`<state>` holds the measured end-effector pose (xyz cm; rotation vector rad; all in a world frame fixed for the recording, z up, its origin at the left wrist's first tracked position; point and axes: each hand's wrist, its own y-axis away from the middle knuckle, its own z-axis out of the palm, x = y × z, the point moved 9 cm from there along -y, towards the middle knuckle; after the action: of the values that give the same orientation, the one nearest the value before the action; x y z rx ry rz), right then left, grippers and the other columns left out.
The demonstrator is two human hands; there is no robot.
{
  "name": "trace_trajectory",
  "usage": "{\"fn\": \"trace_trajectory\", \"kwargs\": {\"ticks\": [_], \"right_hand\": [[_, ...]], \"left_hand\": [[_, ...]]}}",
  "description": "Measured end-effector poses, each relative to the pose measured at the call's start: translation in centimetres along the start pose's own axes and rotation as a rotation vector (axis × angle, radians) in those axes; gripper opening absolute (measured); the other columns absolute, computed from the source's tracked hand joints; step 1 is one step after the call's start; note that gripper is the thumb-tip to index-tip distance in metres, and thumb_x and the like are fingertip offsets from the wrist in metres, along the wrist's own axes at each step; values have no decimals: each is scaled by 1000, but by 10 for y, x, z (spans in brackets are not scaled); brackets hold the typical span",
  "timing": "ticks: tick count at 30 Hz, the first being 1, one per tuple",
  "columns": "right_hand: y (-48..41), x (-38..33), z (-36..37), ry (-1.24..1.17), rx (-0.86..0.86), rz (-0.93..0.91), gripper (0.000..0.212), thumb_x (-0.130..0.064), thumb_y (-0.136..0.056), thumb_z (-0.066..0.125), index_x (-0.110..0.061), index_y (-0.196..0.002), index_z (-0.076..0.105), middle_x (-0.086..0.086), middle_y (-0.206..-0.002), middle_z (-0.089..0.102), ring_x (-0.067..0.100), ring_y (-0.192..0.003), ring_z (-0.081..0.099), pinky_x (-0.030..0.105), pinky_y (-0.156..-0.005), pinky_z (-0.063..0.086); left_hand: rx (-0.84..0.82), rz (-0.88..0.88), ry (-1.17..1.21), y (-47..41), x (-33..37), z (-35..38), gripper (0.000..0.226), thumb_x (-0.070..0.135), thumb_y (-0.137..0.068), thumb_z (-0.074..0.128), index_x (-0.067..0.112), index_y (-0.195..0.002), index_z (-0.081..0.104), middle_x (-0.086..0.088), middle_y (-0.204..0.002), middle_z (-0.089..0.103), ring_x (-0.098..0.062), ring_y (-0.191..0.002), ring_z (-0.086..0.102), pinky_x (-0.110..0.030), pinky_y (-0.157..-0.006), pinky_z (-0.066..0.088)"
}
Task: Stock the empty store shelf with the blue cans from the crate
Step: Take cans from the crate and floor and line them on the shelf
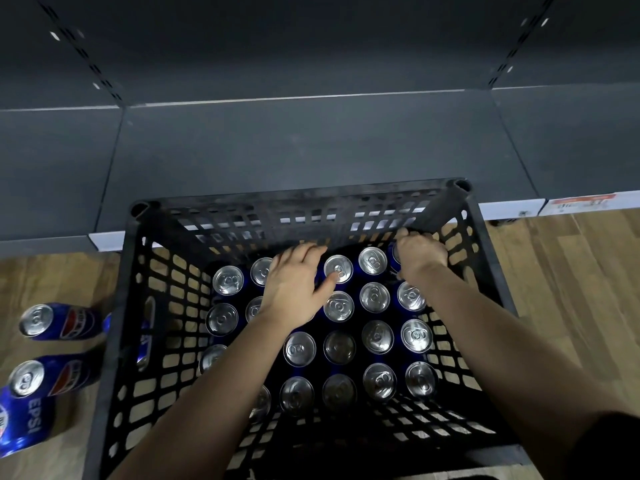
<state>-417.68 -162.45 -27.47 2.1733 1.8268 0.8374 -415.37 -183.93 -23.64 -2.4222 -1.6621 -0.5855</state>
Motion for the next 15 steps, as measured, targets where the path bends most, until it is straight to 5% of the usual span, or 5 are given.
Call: {"fn": "trace_trajectory", "kwargs": {"ticks": [15], "right_hand": [[19,11,-24,-186,74,-53,72,-28,-72,78,-4,-131,44,14,-124,44,31,-108,55,36,-82,53]], "left_hand": [[-38,-34,-42,14,-4,-8,66,57,-86,27,20,-135,48,0,-139,48,-22,-127,43,-38,-108,24]]}}
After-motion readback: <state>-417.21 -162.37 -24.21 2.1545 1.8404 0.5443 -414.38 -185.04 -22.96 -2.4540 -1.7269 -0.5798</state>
